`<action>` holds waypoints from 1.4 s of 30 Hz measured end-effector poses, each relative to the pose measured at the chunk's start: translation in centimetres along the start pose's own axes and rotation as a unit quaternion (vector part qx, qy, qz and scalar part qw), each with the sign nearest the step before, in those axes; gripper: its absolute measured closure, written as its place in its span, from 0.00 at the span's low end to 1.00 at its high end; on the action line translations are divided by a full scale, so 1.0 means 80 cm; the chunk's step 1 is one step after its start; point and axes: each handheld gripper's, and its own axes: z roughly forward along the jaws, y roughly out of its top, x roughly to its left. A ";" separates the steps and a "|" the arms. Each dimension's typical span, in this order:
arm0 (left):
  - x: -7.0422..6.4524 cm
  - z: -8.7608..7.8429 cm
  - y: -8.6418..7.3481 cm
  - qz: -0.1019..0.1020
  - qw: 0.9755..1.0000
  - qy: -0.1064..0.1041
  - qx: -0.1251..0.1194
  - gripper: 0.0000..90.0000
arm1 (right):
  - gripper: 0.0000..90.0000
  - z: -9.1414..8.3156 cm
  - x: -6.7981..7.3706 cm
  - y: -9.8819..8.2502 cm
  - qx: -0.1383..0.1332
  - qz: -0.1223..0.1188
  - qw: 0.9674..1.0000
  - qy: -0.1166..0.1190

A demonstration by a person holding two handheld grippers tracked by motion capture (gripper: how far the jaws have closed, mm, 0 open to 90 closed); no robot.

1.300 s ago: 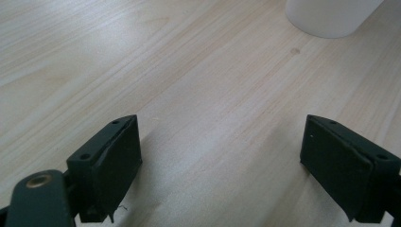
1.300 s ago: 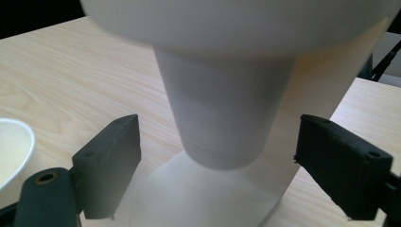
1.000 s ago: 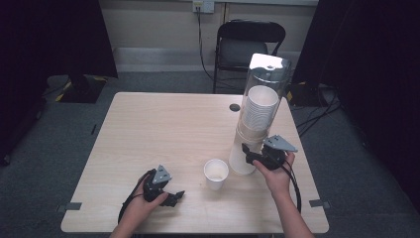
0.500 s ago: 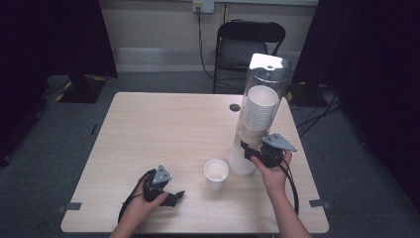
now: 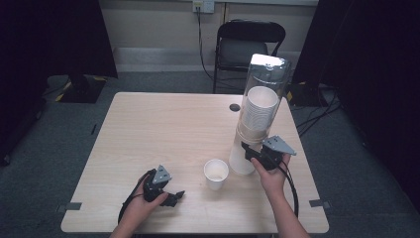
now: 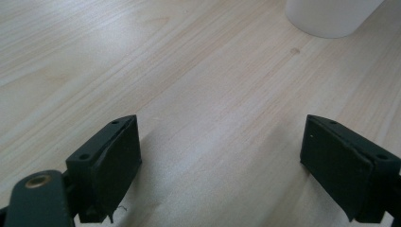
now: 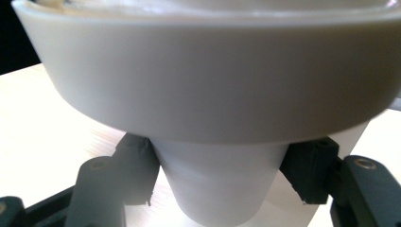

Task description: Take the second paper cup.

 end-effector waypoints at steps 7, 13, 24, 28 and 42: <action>0.000 0.000 0.000 0.000 1.000 0.000 0.000 0.14 | 0.48 0.005 0.000 -0.006 0.033 -0.026 0.999 -0.003; -0.001 0.000 -0.001 0.002 1.000 -0.006 0.005 0.10 | 0.49 0.007 -0.010 -0.064 0.055 -0.040 0.998 0.002; -0.002 -0.002 -0.003 0.005 1.000 0.002 0.012 0.06 | 0.46 -0.002 -0.006 -0.066 0.098 -0.047 0.994 0.029; -0.002 -0.002 -0.003 -0.001 1.000 0.000 0.009 0.05 | 0.44 -0.019 -0.008 -0.061 0.094 -0.048 0.994 0.032; -0.002 -0.002 -0.003 -0.002 1.000 0.000 0.009 0.05 | 0.41 -0.057 -0.057 -0.070 0.118 -0.010 0.993 -0.020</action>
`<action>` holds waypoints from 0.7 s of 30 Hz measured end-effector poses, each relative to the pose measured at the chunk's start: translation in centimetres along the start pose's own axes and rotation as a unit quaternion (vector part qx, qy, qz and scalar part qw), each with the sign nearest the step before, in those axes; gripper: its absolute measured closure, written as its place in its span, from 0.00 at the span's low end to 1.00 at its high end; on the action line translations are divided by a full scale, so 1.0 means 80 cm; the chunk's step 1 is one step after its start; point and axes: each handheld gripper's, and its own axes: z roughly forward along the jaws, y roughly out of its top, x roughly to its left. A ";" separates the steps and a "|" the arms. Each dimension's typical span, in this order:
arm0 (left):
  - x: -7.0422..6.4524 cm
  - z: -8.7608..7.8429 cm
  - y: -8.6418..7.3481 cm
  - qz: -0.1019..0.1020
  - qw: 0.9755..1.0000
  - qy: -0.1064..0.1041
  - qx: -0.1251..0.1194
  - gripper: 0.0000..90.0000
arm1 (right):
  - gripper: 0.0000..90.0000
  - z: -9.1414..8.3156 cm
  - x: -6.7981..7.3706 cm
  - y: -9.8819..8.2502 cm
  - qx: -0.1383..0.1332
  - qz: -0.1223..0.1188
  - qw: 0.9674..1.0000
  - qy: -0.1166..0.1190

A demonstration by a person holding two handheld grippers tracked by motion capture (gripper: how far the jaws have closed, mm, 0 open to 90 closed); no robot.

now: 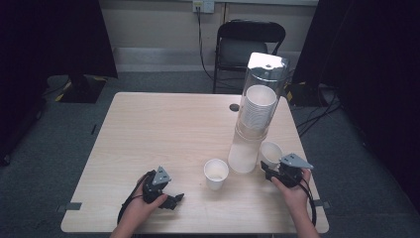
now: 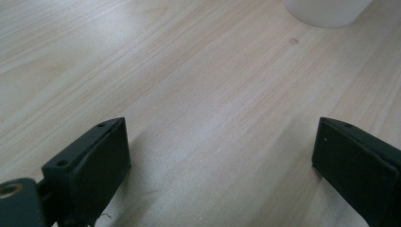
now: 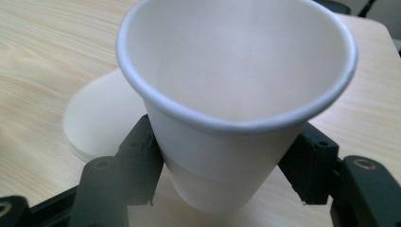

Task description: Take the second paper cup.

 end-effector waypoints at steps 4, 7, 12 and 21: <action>0.000 0.000 0.000 0.001 1.000 0.000 0.000 0.05 | 0.40 -0.004 -0.009 -0.009 0.002 0.007 1.000 -0.013; 0.000 0.000 0.000 0.001 1.000 -0.001 0.000 0.05 | 0.39 -0.004 -0.015 -0.012 0.005 0.014 1.000 -0.018; 0.000 0.000 0.000 -0.001 1.000 -0.002 0.000 0.05 | 0.38 -0.004 -0.018 -0.014 0.012 0.012 1.000 -0.024; 0.000 0.000 0.000 0.002 1.000 -0.001 0.002 0.04 | 0.36 -0.004 -0.024 -0.020 0.023 0.018 0.999 -0.030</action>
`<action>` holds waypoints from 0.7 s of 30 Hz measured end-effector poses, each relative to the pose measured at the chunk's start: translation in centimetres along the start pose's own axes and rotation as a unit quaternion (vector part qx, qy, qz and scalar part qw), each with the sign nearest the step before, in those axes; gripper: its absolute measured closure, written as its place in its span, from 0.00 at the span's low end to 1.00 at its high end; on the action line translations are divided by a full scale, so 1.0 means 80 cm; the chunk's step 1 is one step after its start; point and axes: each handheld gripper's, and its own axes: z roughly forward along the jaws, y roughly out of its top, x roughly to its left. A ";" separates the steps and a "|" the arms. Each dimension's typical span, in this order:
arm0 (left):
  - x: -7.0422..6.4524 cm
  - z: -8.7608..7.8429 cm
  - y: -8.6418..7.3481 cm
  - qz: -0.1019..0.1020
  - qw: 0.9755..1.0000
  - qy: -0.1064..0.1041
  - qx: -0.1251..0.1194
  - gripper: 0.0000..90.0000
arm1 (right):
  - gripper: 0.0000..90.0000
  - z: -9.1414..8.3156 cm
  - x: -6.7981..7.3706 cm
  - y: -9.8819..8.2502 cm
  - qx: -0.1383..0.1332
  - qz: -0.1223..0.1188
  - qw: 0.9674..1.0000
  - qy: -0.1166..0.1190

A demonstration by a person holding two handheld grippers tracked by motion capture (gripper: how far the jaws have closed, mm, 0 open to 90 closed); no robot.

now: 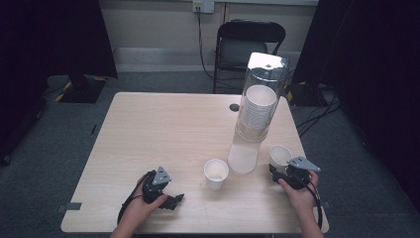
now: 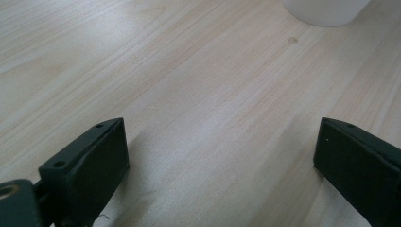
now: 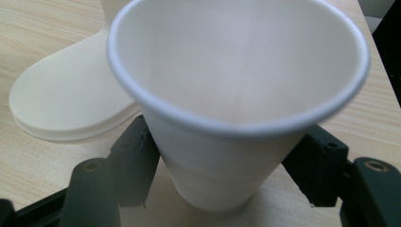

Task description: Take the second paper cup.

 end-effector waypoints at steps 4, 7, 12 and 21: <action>0.000 0.000 0.000 0.000 1.000 0.000 0.000 0.04 | 0.35 -0.001 -0.002 -0.003 -0.004 0.006 1.000 0.002; 0.000 0.000 0.000 0.001 1.000 0.000 0.002 0.04 | 0.35 0.001 -0.004 -0.003 -0.006 0.006 1.000 -0.001; 0.000 0.000 0.000 0.001 1.000 0.000 0.002 0.04 | 0.33 0.012 -0.012 0.006 -0.001 -0.004 1.000 -0.014; 0.000 0.002 0.001 0.003 1.000 -0.003 0.005 0.00 | 0.16 -0.004 0.000 -0.002 0.002 -0.008 1.000 0.008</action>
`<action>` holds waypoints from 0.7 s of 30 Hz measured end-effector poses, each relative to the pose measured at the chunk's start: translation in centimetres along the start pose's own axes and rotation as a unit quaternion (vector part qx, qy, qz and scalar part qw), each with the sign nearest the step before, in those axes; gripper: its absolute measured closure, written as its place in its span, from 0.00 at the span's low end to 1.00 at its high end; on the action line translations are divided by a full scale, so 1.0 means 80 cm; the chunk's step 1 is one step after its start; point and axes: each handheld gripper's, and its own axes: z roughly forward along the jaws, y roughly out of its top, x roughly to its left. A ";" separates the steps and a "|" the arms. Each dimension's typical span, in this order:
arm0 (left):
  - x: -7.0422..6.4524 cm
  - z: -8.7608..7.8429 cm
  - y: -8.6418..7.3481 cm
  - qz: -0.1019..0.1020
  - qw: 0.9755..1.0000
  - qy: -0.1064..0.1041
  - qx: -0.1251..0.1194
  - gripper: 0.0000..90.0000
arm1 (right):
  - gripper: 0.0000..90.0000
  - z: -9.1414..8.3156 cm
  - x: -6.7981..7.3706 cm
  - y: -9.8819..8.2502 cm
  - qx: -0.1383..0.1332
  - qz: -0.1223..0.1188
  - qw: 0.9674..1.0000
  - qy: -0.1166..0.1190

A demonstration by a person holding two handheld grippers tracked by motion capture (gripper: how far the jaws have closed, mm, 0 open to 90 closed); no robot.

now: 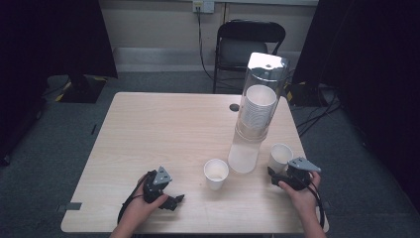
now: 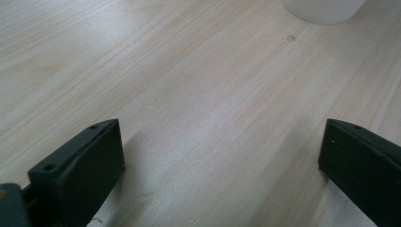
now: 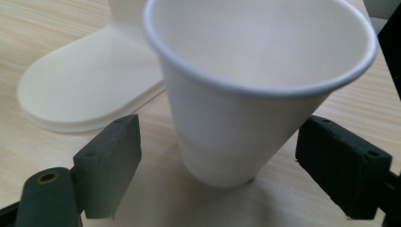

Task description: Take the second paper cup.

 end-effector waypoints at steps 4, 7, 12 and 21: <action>0.000 0.000 0.000 0.000 1.000 0.000 0.000 0.00 | 0.16 -0.010 0.002 -0.007 0.007 0.004 1.000 0.018; 0.000 0.000 0.000 0.000 1.000 0.000 0.000 0.00 | 0.15 -0.018 0.004 -0.011 0.006 0.009 0.999 0.033; 0.000 0.000 0.000 0.000 1.000 0.000 0.000 0.00 | 0.15 -0.032 0.006 -0.020 0.010 0.018 0.998 0.054; 0.000 0.000 0.000 0.000 1.000 0.000 0.000 0.00 | 0.15 -0.052 0.011 -0.033 0.030 0.003 0.996 0.080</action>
